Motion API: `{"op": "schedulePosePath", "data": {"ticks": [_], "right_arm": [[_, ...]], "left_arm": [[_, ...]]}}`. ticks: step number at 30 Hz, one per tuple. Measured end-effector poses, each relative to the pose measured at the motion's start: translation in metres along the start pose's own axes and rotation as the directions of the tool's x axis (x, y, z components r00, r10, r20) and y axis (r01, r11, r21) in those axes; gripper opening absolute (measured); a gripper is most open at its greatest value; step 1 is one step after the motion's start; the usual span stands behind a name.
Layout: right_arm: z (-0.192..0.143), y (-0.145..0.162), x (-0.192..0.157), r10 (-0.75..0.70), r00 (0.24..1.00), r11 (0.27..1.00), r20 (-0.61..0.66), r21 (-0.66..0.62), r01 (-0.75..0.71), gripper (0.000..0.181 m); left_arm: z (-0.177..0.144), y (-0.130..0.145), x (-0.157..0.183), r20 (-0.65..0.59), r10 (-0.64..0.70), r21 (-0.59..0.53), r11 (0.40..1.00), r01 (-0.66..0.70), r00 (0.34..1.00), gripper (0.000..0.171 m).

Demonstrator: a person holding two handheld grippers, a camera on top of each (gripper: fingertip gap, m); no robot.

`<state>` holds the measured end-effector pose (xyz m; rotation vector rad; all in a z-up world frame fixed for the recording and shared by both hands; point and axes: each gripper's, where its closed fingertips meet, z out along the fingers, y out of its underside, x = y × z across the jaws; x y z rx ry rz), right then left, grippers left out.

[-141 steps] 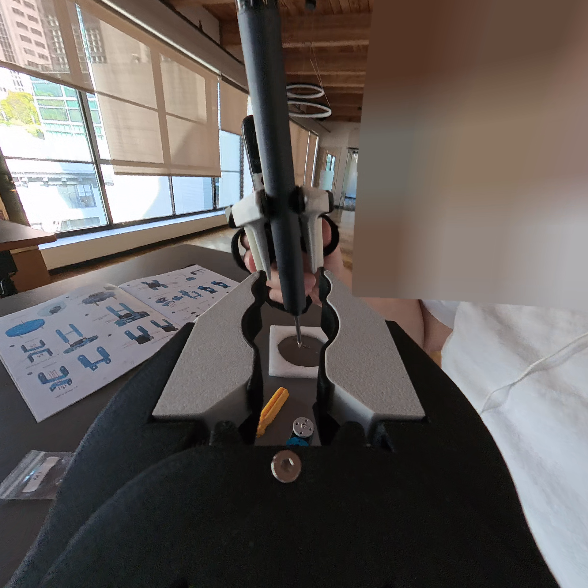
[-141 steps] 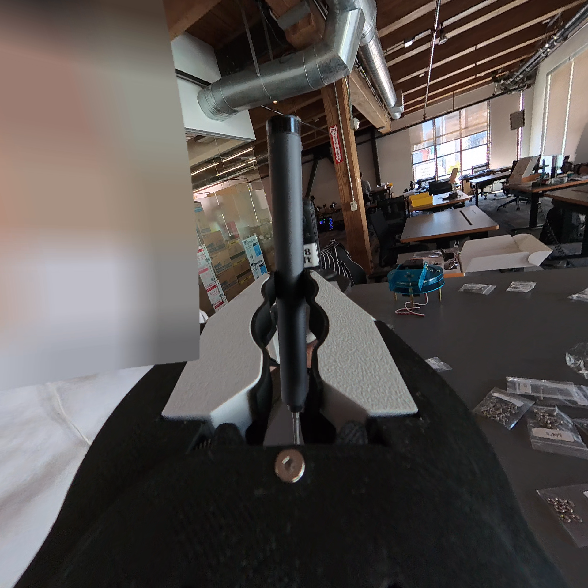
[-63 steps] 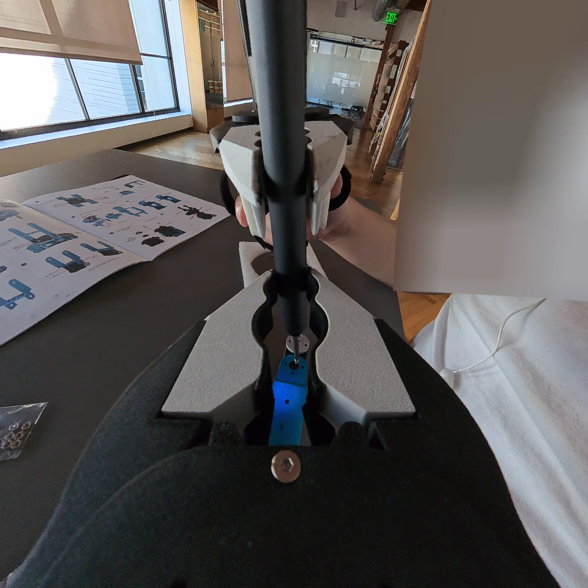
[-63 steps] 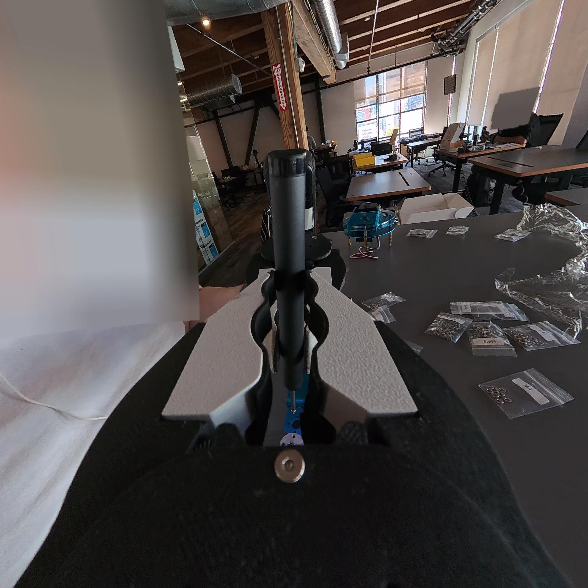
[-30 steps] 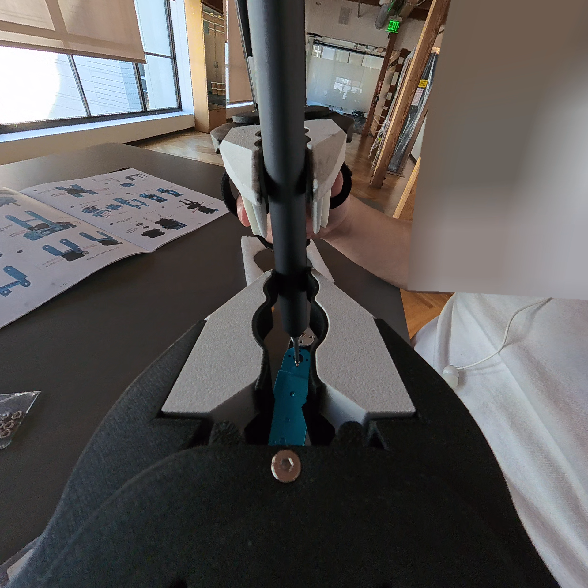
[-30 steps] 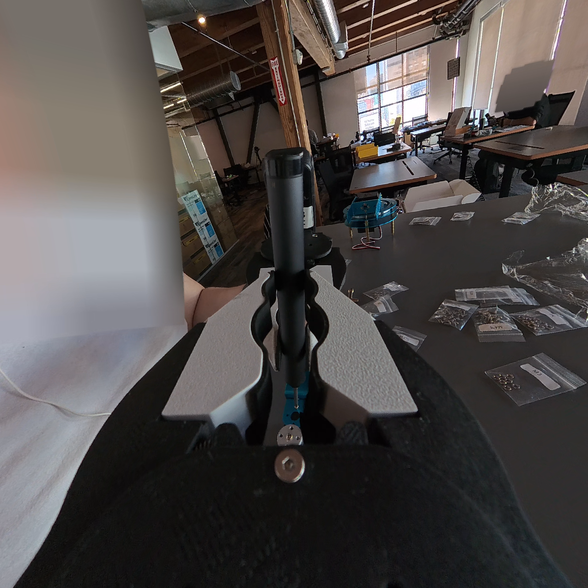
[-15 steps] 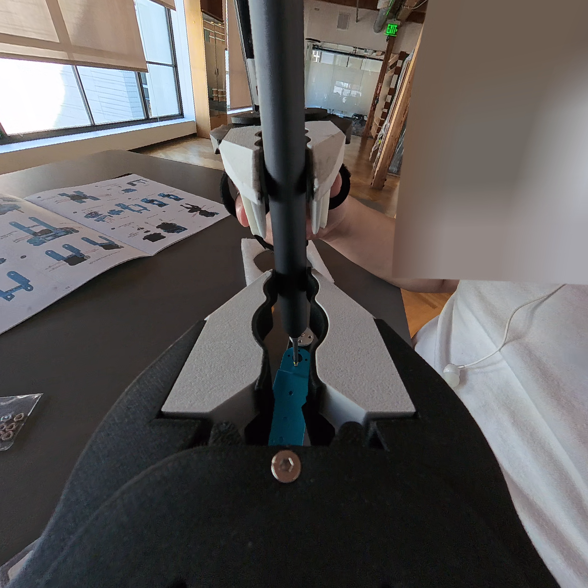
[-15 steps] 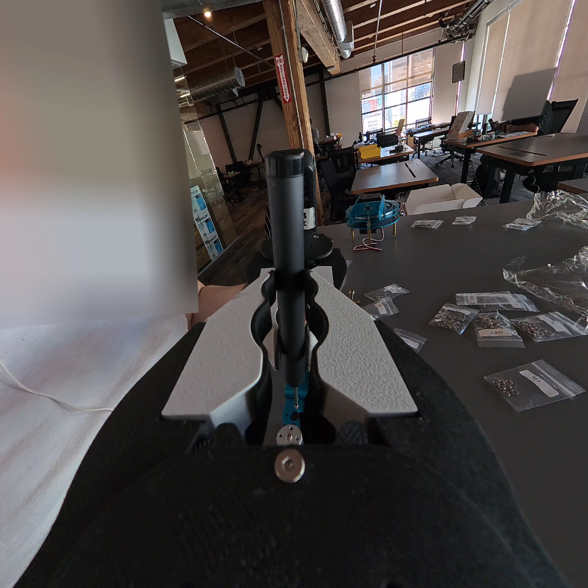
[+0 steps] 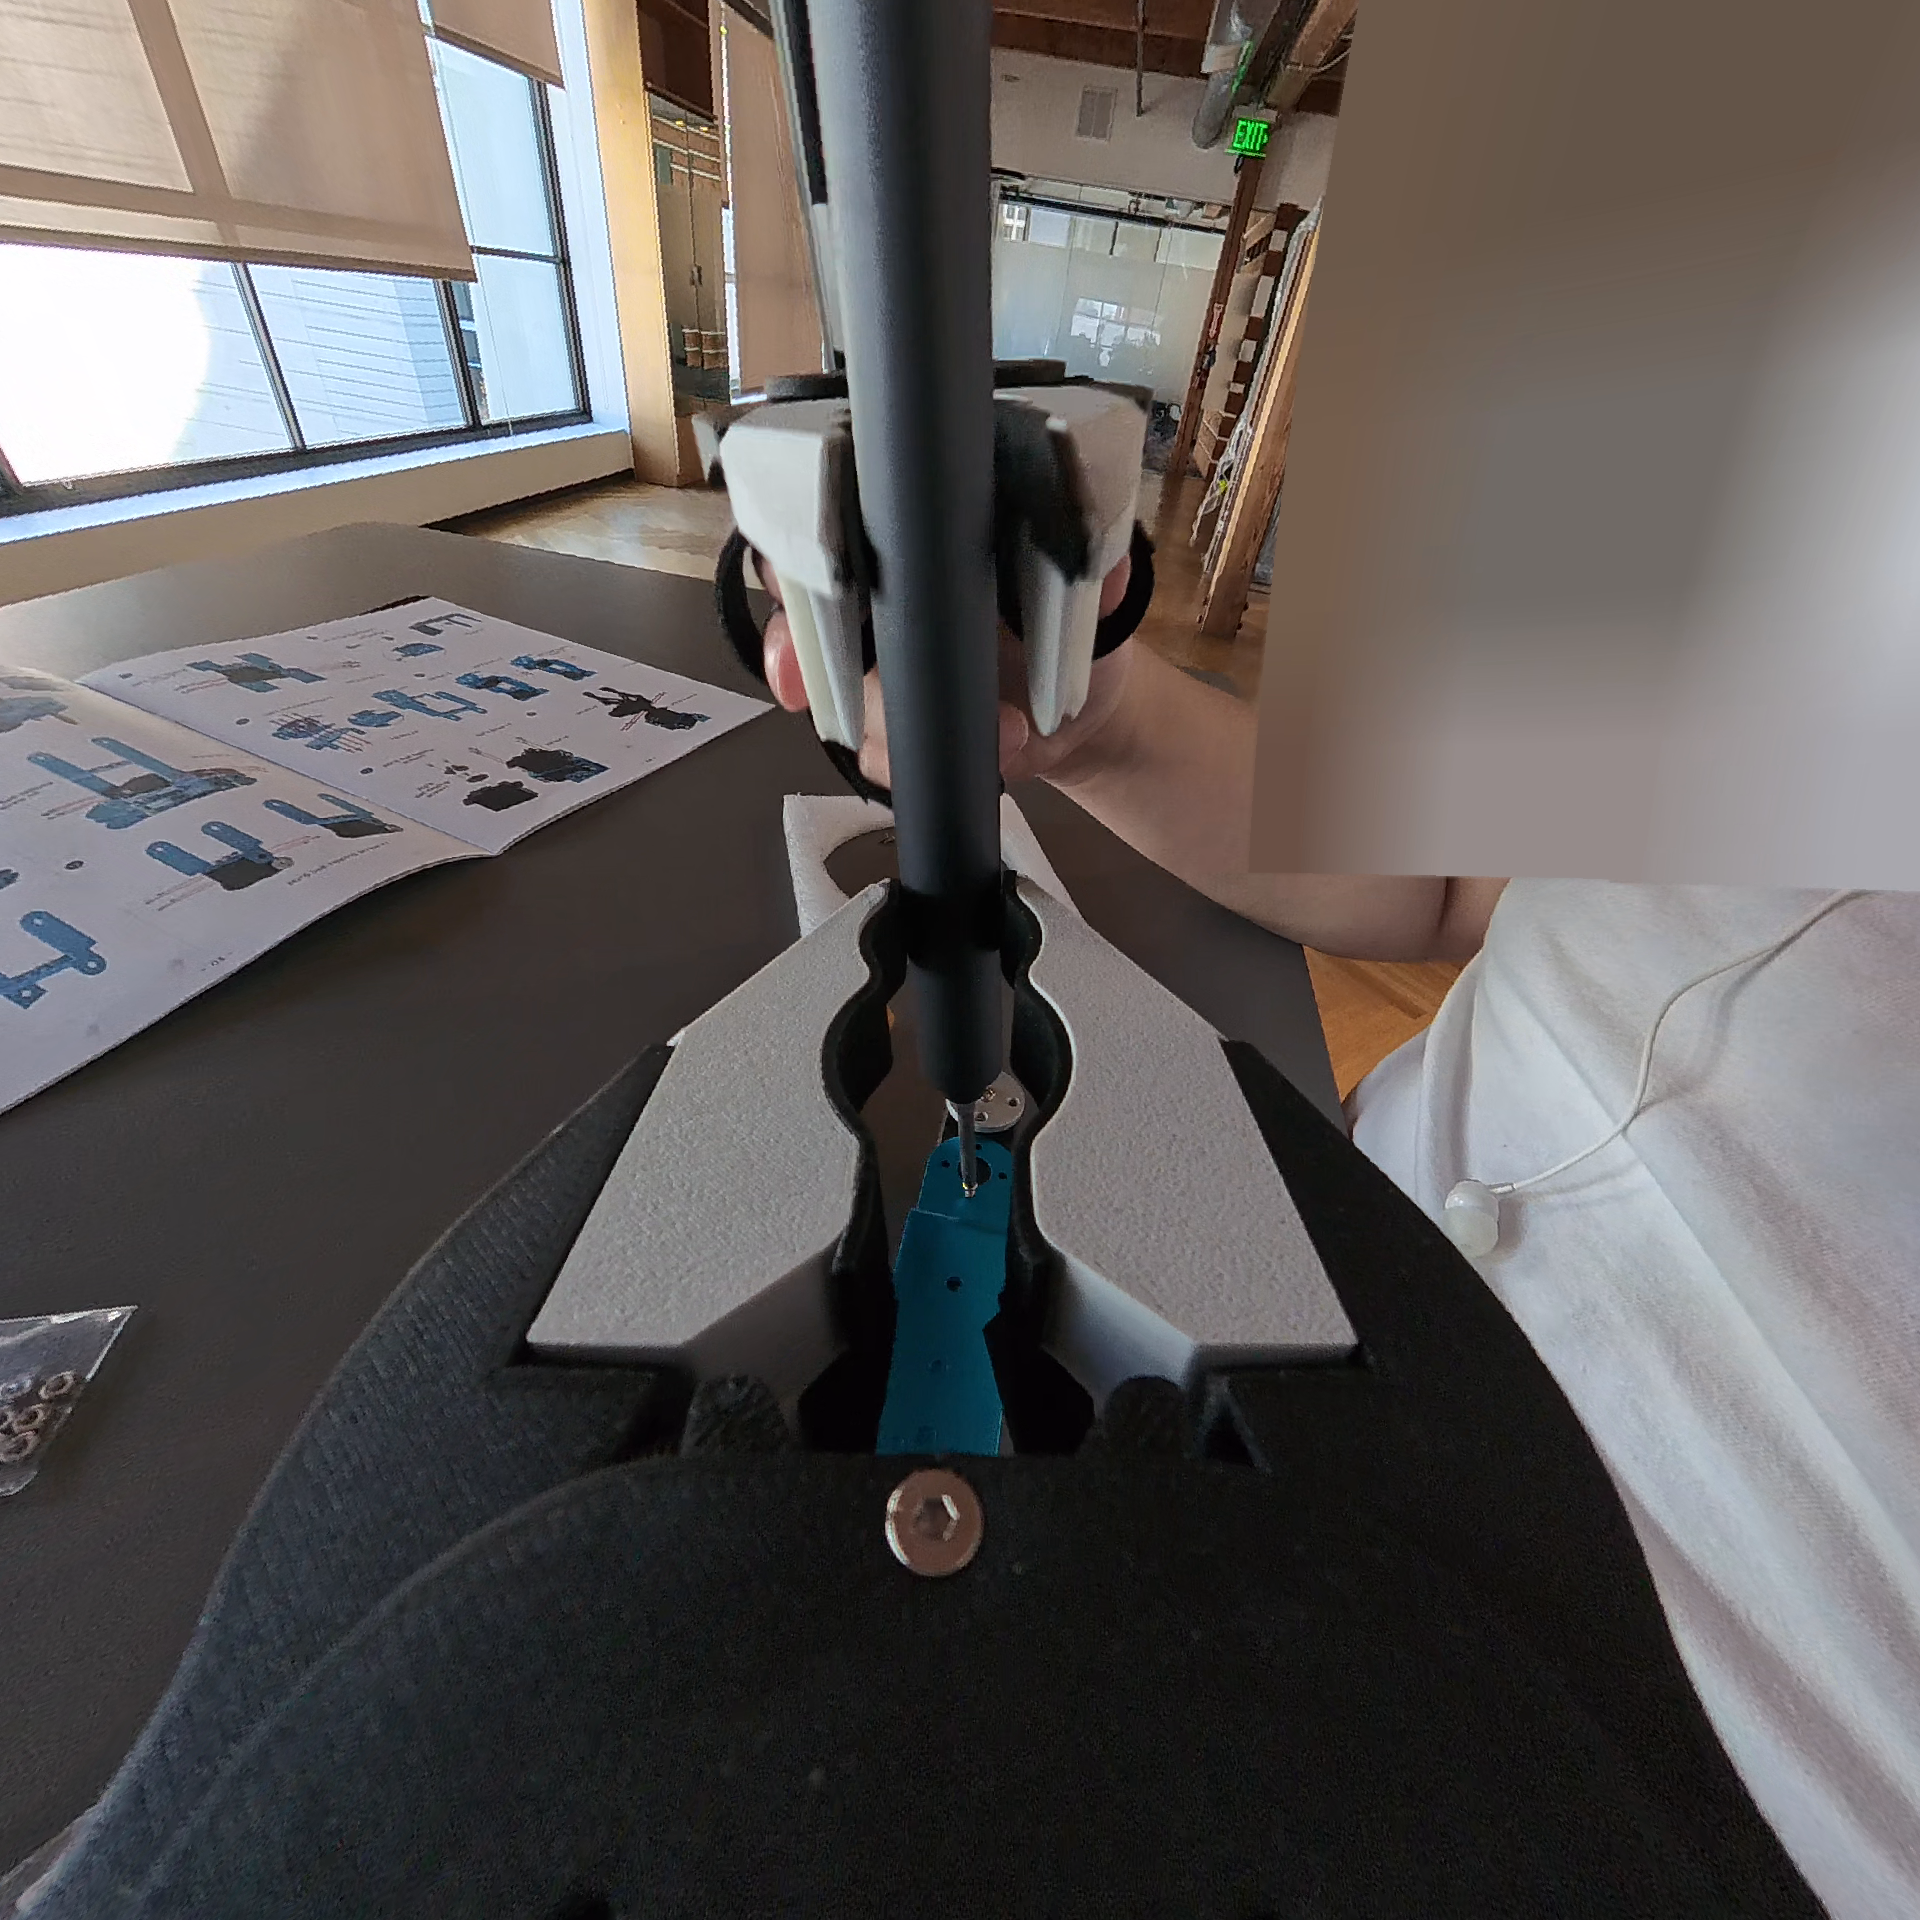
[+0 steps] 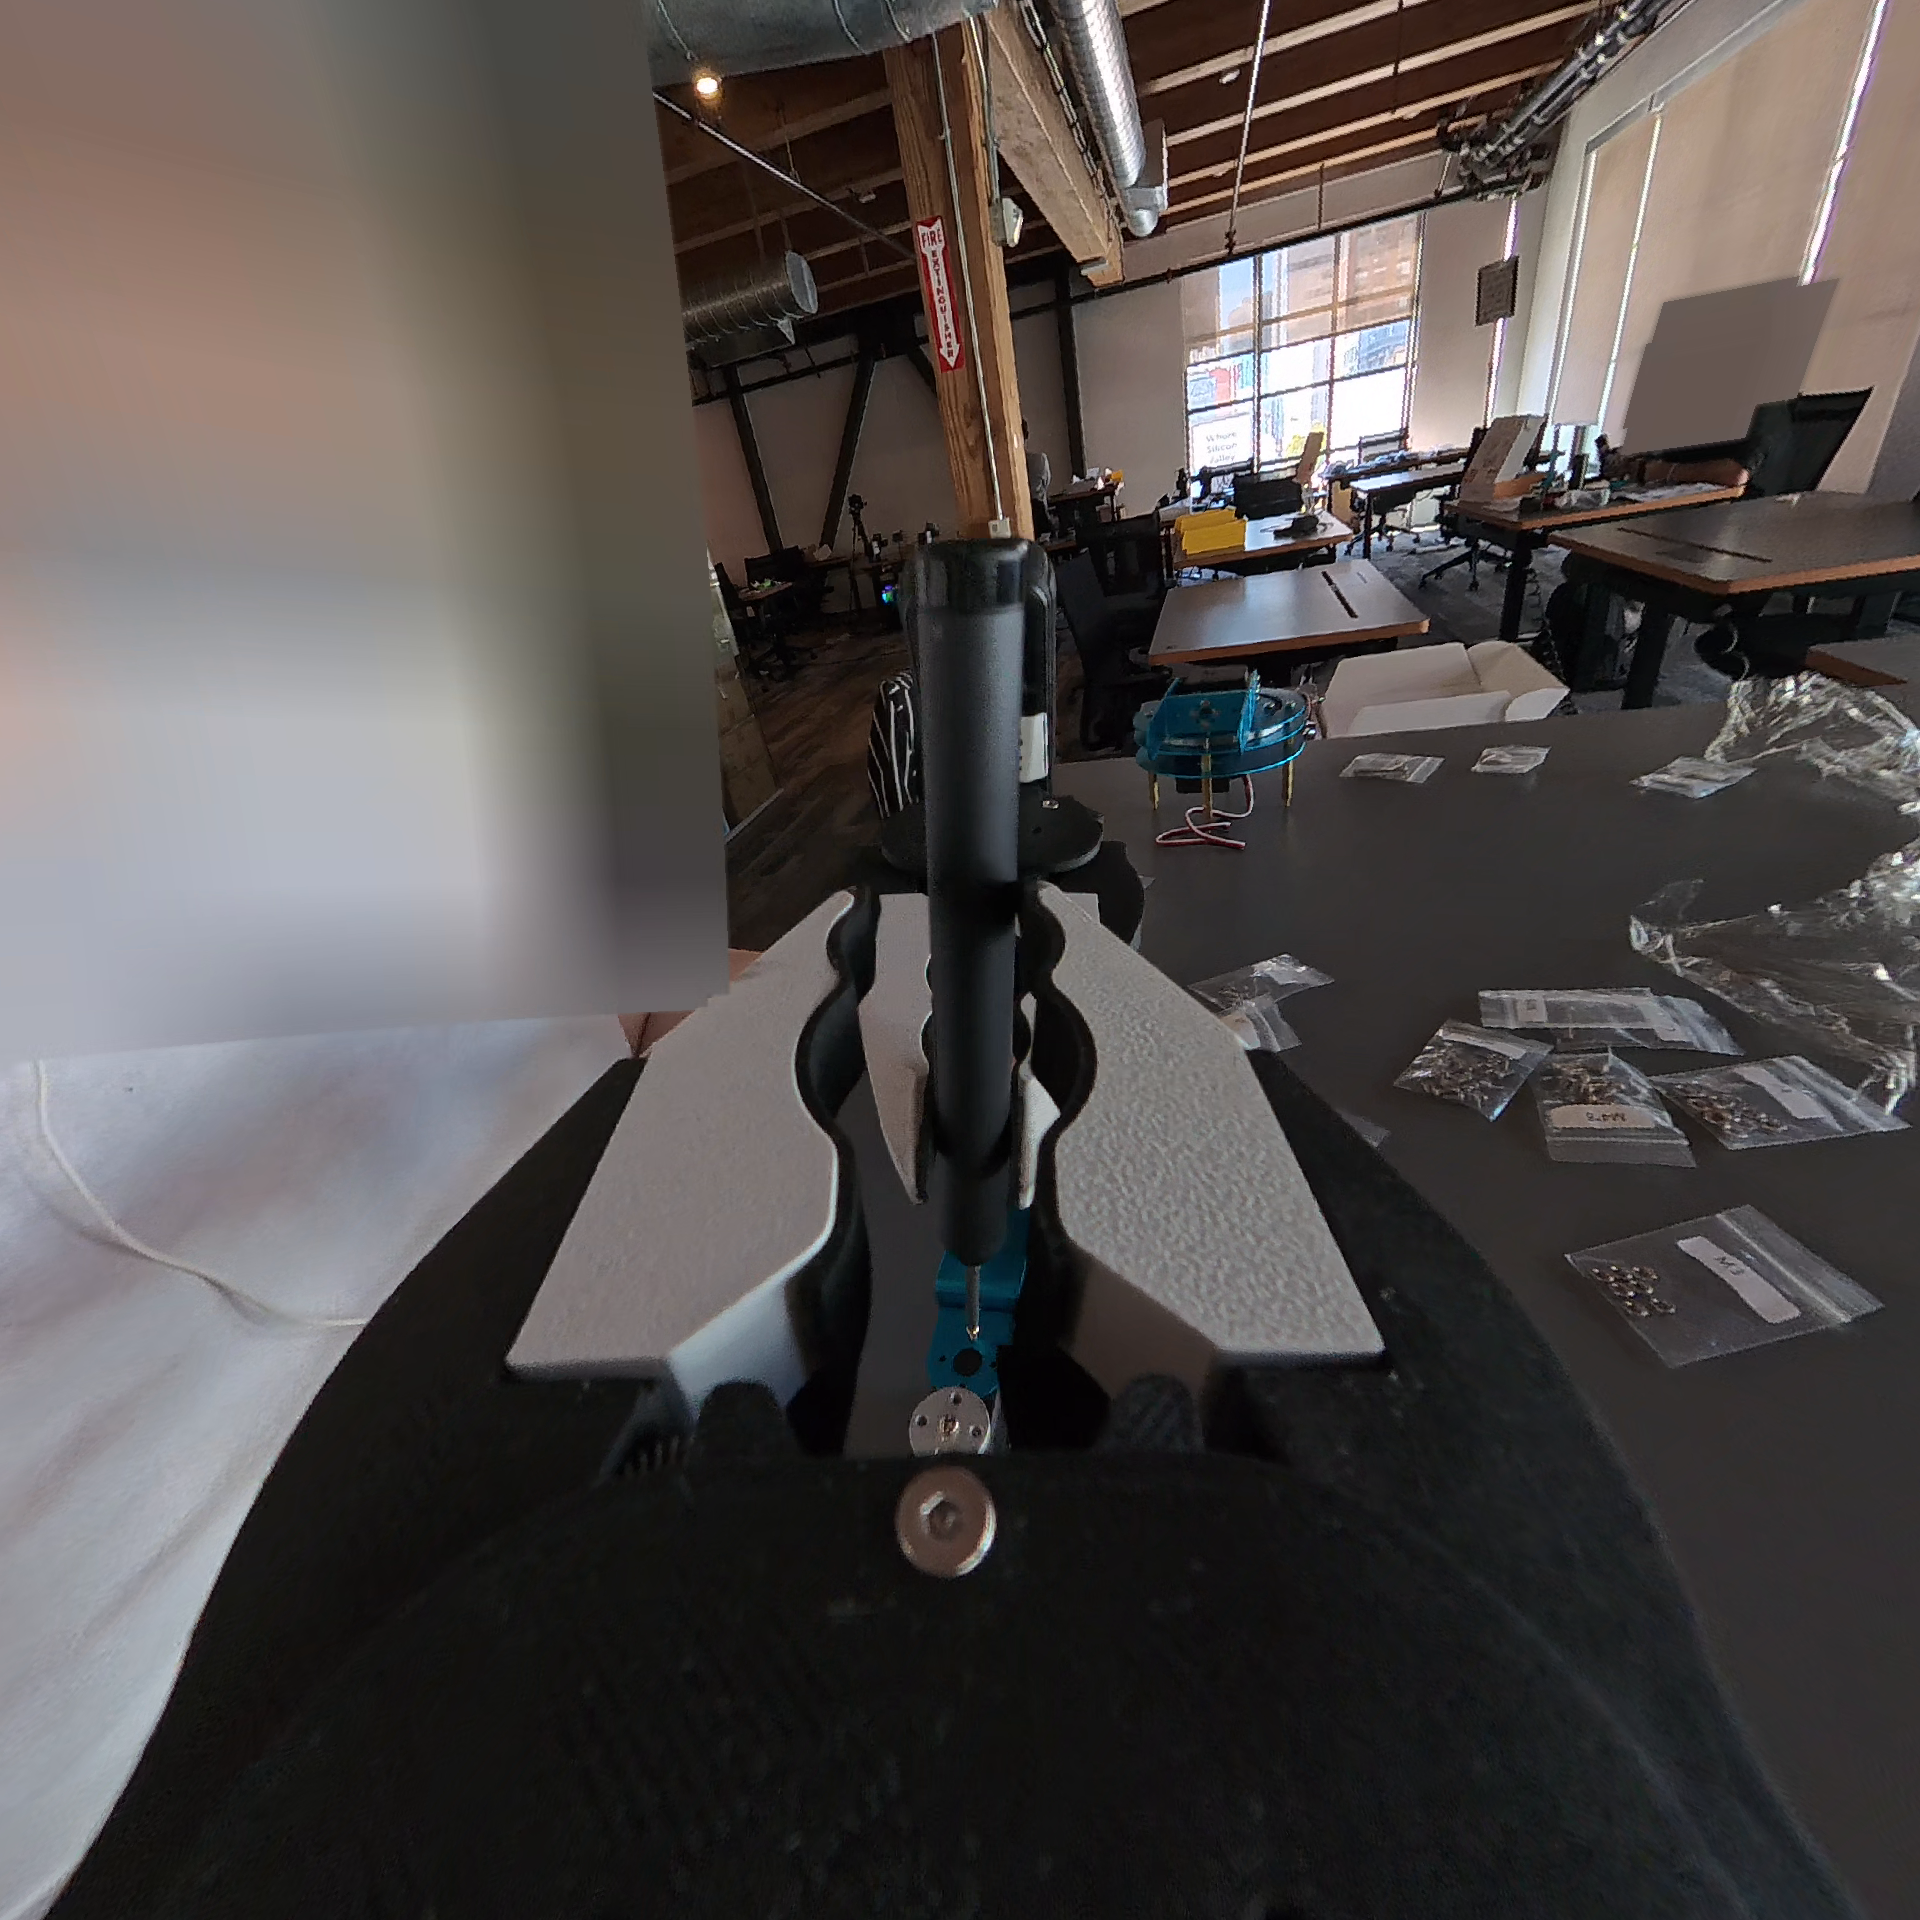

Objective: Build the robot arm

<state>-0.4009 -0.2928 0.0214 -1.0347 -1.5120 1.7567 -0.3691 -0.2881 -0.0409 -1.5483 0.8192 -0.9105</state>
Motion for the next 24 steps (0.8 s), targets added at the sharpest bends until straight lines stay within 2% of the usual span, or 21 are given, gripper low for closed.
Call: {"op": "schedulePosePath", "data": {"ticks": [3, 5, 9, 15, 21, 24], "right_arm": [[-0.016, -0.005, -0.002, -0.057, 0.997, 0.998, -0.056, -0.004, 0.057, 0.031], [-0.028, 0.005, 0.003, -0.081, 0.986, 0.996, -0.143, -0.058, 0.074, 0.031], [-0.035, 0.059, 0.000, -0.093, 0.970, 0.958, -0.225, -0.284, 0.026, 0.033], [-0.020, 0.121, 0.003, -0.097, 0.955, 0.902, -0.281, -0.431, -0.035, 0.035], [-0.015, 0.134, 0.007, -0.145, 0.943, 0.861, -0.298, -0.509, -0.029, 0.035], [-0.015, 0.136, 0.005, -0.139, 0.947, 0.851, -0.290, -0.524, -0.036, 0.028]], "left_arm": [[0.000, 0.000, -0.001, -0.003, -0.004, 0.006, 1.000, 0.004, 1.000, 0.016], [-0.001, 0.000, 0.000, -0.006, 0.001, 0.006, 1.000, -0.001, 1.000, 0.016], [-0.001, 0.000, 0.000, -0.010, 0.007, 0.006, 1.000, -0.007, 1.000, 0.016], [0.000, 0.000, 0.001, -0.017, 0.016, 0.002, 1.000, -0.016, 1.000, 0.016], [0.000, 0.000, 0.002, -0.020, 0.015, 0.006, 1.000, -0.015, 1.000, 0.016], [0.001, 0.000, 0.002, -0.019, 0.013, 0.007, 1.000, -0.013, 1.000, 0.016]]}}
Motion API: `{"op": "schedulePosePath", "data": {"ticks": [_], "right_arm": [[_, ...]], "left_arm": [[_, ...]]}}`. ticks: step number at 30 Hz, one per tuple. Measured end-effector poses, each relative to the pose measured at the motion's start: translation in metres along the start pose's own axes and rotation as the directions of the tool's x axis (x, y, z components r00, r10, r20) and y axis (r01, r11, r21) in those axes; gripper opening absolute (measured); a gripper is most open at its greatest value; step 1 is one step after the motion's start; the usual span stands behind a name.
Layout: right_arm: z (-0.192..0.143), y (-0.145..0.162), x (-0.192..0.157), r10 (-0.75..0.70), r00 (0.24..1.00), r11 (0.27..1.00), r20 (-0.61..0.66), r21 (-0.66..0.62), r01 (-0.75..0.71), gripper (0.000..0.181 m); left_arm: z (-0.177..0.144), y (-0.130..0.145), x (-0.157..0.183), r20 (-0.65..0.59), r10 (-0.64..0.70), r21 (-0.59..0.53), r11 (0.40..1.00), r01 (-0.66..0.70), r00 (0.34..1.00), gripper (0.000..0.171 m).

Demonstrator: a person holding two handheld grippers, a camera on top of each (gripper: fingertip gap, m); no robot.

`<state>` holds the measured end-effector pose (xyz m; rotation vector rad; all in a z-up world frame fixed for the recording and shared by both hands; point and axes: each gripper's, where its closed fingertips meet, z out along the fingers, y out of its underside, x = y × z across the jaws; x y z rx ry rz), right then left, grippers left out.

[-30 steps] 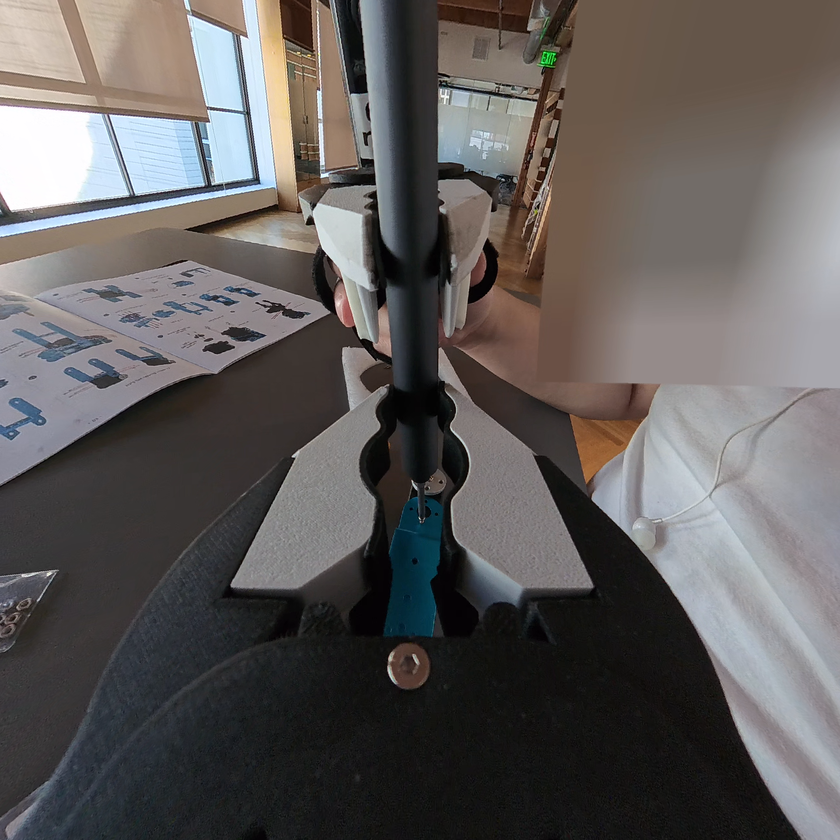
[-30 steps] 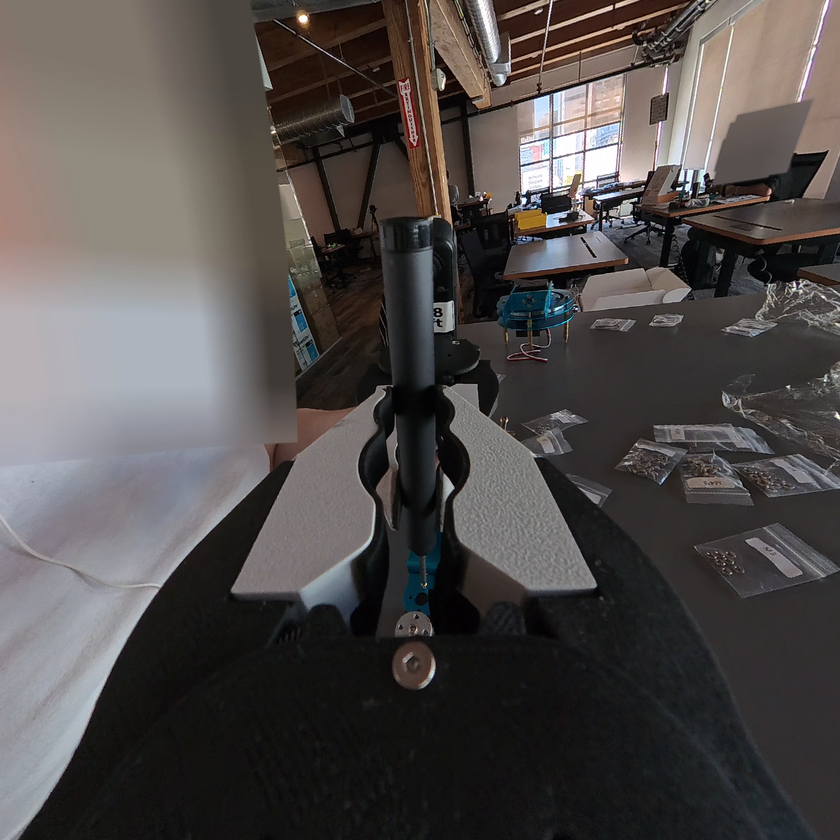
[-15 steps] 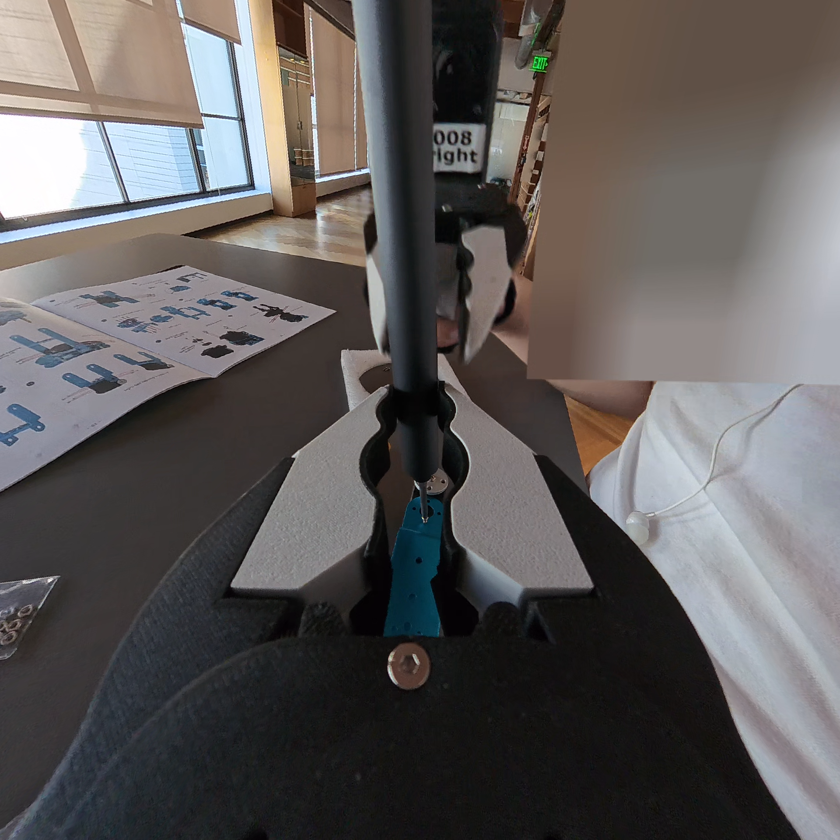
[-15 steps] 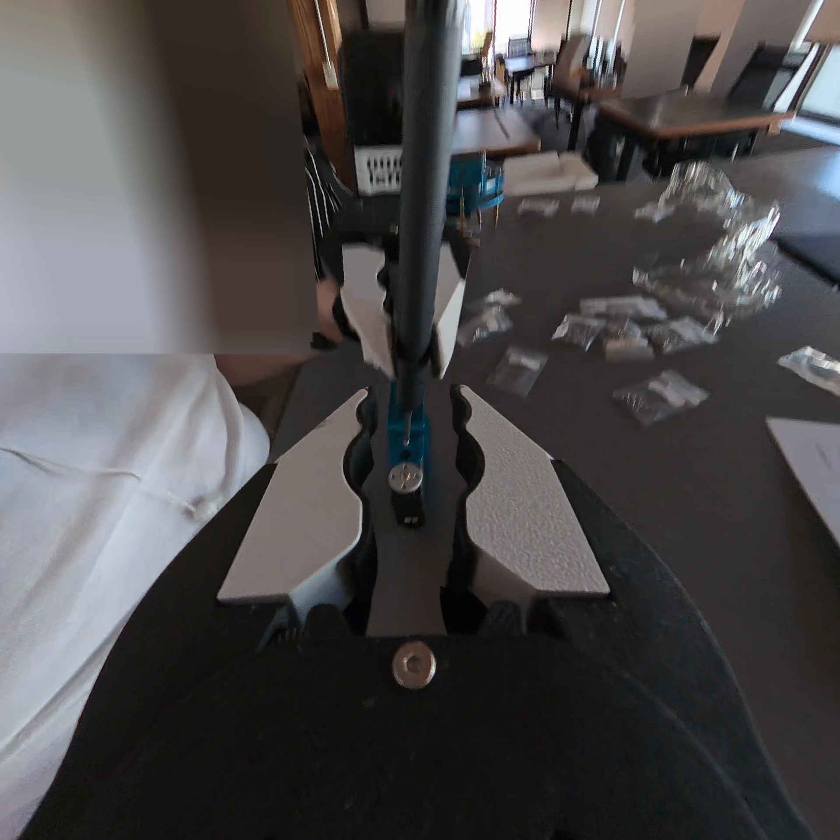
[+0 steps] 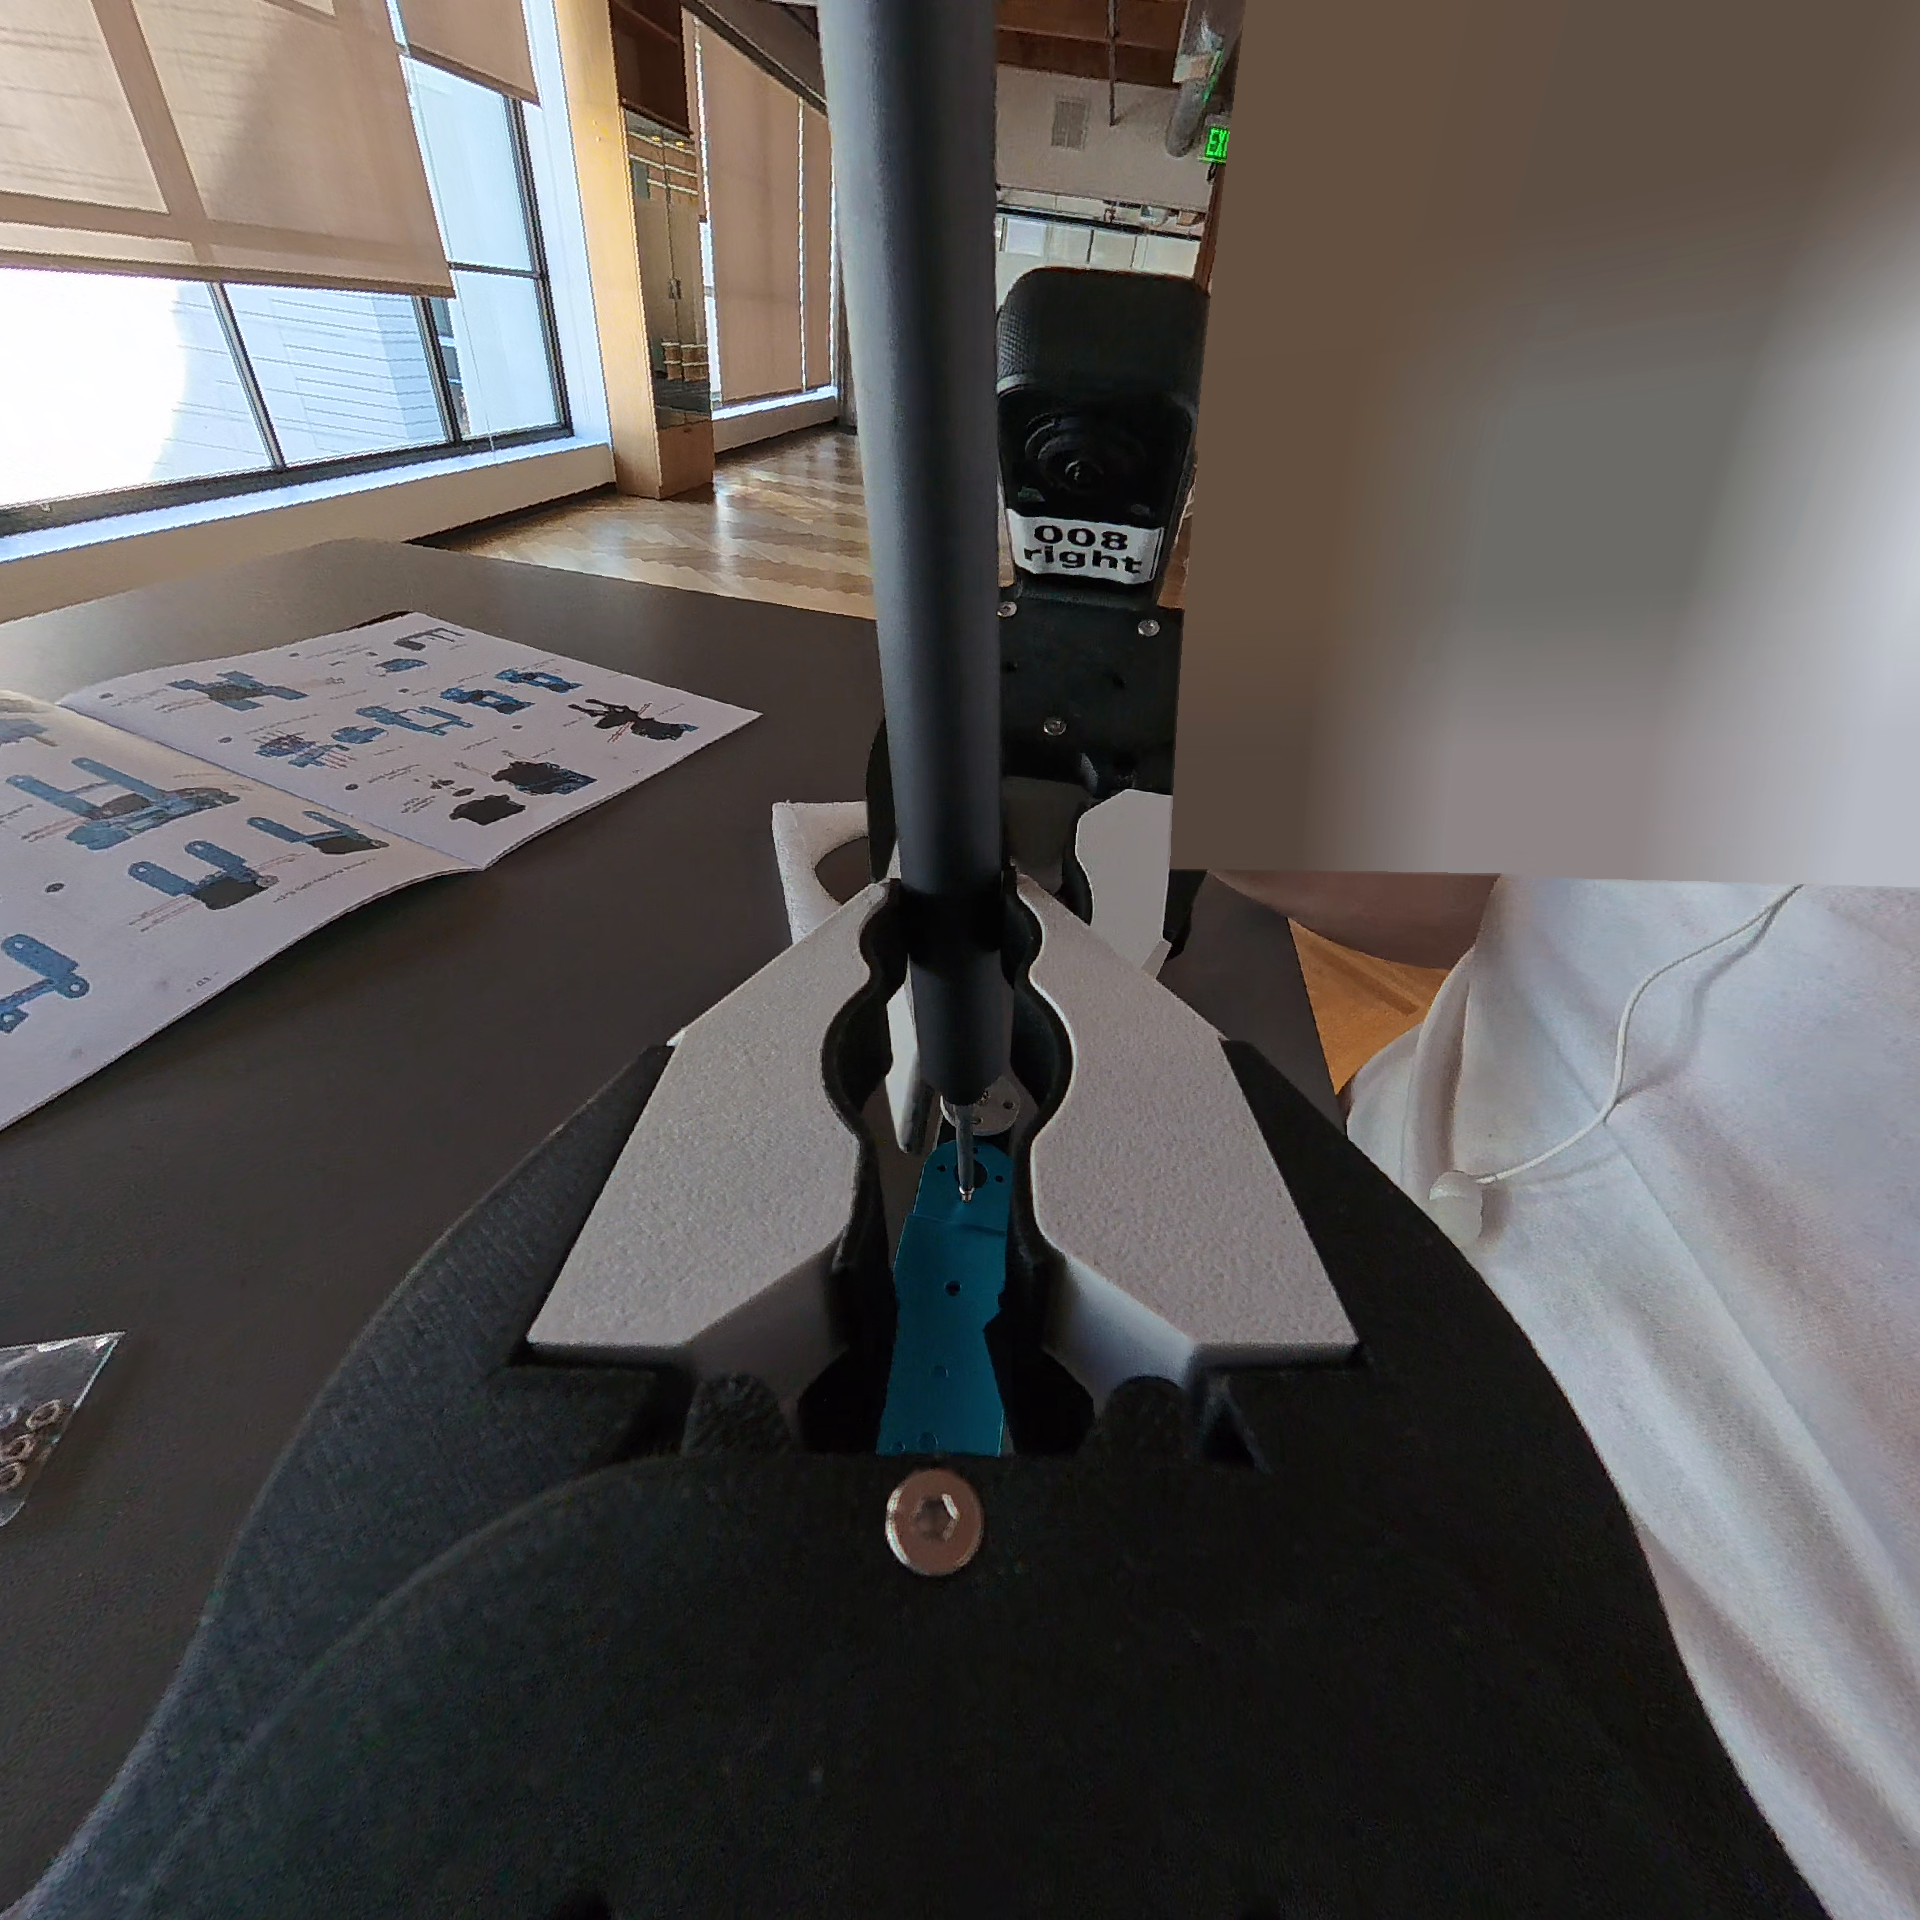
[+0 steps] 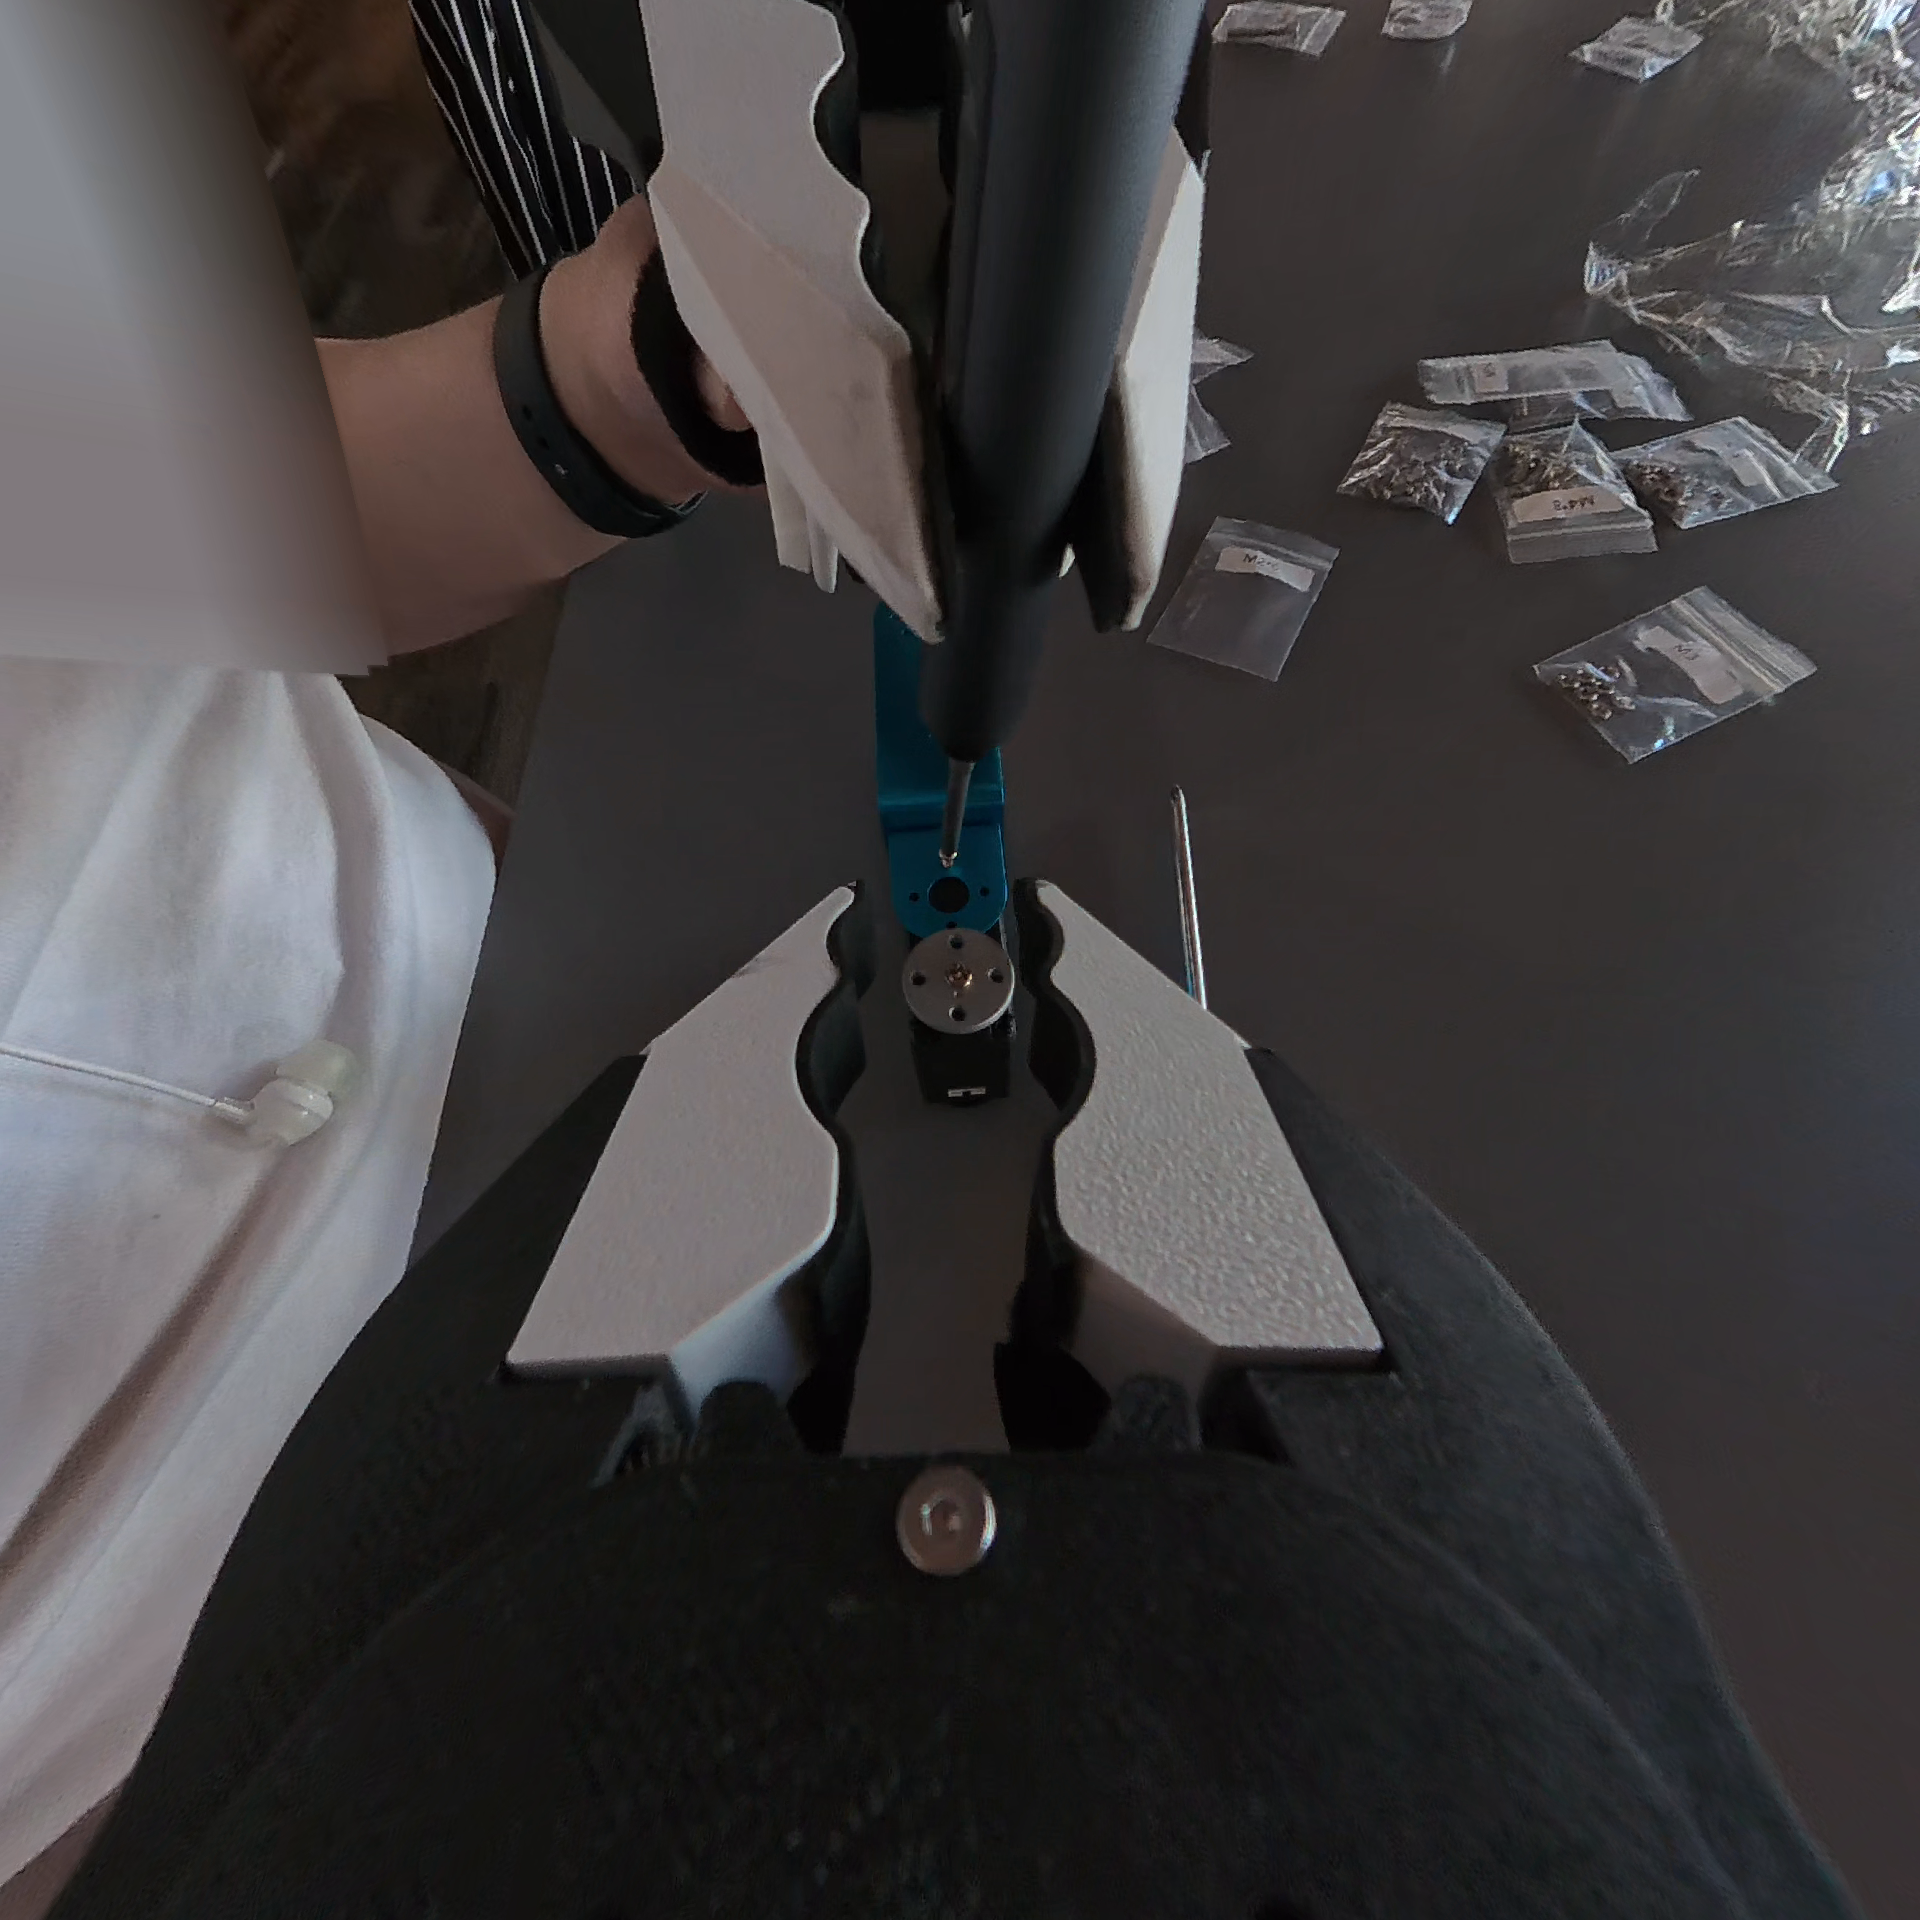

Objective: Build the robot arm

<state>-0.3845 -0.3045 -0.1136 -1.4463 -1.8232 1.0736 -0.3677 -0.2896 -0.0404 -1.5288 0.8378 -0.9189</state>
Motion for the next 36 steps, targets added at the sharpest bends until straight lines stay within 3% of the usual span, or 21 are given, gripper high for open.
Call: {"op": "schedulePosePath", "data": {"ticks": [9, 26, 31, 36], "right_arm": [[0.001, 0.004, 0.001, -0.012, 1.000, 0.999, -0.003, -0.045, 0.012, 0.024], [0.002, -0.003, -0.001, -0.001, 1.000, 1.000, 0.030, -0.013, 0.002, 0.022], [-0.023, -0.031, 0.000, 0.024, 0.998, 0.987, 0.057, 0.155, -0.033, 0.024], [-0.060, -0.081, 0.001, 0.032, 0.992, 0.916, 0.119, 0.393, -0.077, 0.028]], "left_arm": [[0.000, 0.000, 0.000, 0.003, -0.003, -0.001, 1.000, 0.003, 1.000, 0.016], [-0.001, 0.000, -0.001, 0.000, -0.006, 0.012, 1.000, 0.006, 1.000, 0.016], [-0.002, 0.000, 0.000, 0.000, -0.001, 0.010, 1.000, 0.001, 1.000, 0.016], [-0.001, 0.000, 0.002, -0.006, 0.015, 0.010, 1.000, -0.015, 1.000, 0.016]]}}
